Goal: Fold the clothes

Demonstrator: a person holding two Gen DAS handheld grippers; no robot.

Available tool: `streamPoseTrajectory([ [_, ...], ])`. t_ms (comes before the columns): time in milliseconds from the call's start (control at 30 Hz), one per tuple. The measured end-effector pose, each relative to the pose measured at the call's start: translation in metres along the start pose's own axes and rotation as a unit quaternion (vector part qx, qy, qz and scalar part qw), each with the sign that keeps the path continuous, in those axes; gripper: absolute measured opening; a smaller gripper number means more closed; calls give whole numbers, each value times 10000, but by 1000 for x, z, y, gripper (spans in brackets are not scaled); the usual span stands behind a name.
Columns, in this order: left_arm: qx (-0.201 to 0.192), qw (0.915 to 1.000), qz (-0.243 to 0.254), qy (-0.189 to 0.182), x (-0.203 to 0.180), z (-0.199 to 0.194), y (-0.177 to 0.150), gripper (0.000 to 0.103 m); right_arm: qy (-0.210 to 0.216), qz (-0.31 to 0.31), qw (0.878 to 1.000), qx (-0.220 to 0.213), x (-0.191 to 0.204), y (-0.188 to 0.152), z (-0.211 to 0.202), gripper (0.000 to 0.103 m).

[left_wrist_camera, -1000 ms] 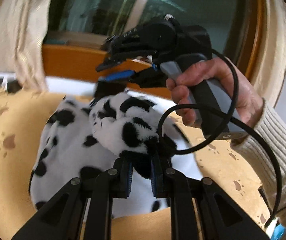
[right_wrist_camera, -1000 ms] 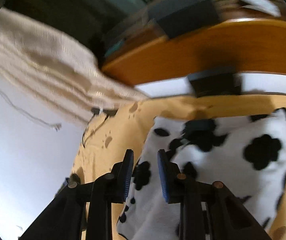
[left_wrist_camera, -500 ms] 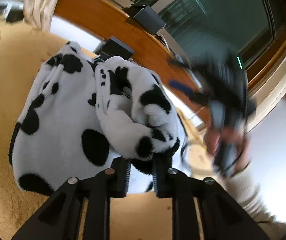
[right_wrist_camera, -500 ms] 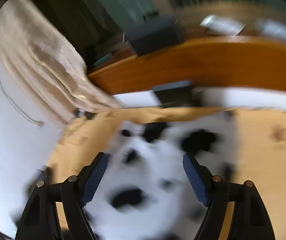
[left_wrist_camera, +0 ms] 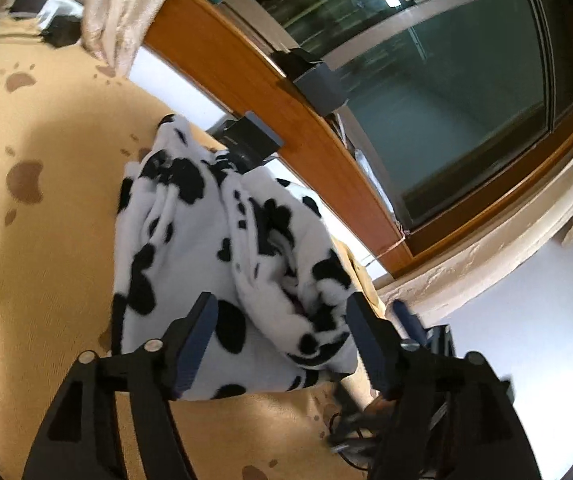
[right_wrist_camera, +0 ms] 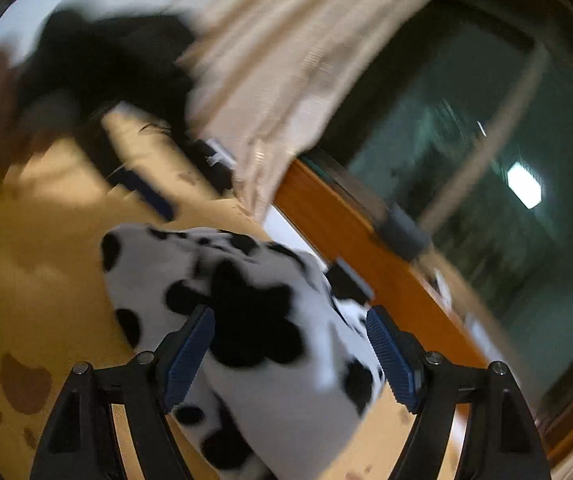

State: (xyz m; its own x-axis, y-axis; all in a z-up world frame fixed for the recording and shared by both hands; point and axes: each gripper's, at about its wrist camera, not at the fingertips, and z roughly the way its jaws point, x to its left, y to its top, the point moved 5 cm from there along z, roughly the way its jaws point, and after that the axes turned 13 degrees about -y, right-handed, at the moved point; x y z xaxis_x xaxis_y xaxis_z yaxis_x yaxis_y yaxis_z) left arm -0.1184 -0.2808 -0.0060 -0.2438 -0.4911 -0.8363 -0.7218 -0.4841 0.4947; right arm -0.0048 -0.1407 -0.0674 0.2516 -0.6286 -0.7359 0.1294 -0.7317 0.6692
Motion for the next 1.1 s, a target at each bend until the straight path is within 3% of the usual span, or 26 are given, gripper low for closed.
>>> streamPoseTrajectory([
  [367, 442, 9968, -563, -354, 9, 41, 24, 78, -137, -742, 9971, 46, 47, -6, 44, 80],
  [467, 529, 9950, -801, -266, 21, 55, 29, 78, -359, -953, 9948, 34, 51, -6, 54, 80],
  [600, 644, 9919, -1074, -192, 36, 67, 33, 78, -329, -870, 9953, 270, 49, -8, 68, 79],
  [633, 654, 9913, -1130, -182, 40, 68, 35, 78, -350, -794, 9958, 288, 45, -8, 69, 67],
  [667, 658, 9905, -1191, -192, 42, 70, 36, 78, -373, -717, 9963, 305, 40, -8, 69, 49],
  [733, 664, 9880, -1363, -291, 47, 73, 40, 79, -474, -485, 9973, 266, 27, -8, 67, 39],
  [933, 534, 9694, -2191, -966, 60, 98, 56, 83, -574, -4, 9981, 223, -10, -5, 58, 37],
  [1033, 448, 9685, -2282, -889, 61, 114, 65, 84, -527, 127, 9982, 256, -21, -6, 57, 37],
  [1100, 642, 9700, -2172, -885, 53, 129, 71, 84, -549, 168, 9981, 223, -24, -7, 55, 37],
])
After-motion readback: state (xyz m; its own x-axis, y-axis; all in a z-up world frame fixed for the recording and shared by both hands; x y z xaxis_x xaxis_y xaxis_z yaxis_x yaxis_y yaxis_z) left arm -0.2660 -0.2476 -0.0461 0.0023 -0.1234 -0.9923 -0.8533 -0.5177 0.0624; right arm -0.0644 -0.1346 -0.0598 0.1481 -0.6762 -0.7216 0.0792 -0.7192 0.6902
